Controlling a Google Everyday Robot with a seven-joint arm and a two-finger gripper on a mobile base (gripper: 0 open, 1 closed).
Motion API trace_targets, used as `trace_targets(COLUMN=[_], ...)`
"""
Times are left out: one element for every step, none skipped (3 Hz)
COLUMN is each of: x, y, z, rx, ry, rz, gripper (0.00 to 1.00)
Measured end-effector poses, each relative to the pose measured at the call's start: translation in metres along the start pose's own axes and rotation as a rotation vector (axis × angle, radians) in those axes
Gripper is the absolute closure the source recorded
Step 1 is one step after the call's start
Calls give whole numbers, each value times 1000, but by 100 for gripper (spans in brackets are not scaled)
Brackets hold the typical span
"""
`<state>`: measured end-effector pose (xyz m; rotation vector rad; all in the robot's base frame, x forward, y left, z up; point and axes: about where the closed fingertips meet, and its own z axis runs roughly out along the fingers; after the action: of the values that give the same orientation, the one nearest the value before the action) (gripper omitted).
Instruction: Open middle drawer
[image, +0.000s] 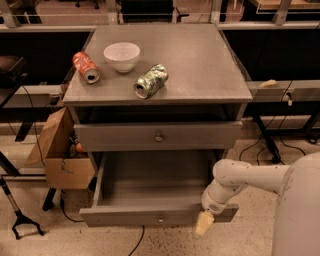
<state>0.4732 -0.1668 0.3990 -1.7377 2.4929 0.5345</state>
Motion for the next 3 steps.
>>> trace_targets(x=[-2,-4,-5], y=[-2,-7,-9], z=[1,0,-1], rx=[-4,-4,-4], ry=[-3,-3,-3], rz=[-3,-3,-3], gripper=[42,65,89])
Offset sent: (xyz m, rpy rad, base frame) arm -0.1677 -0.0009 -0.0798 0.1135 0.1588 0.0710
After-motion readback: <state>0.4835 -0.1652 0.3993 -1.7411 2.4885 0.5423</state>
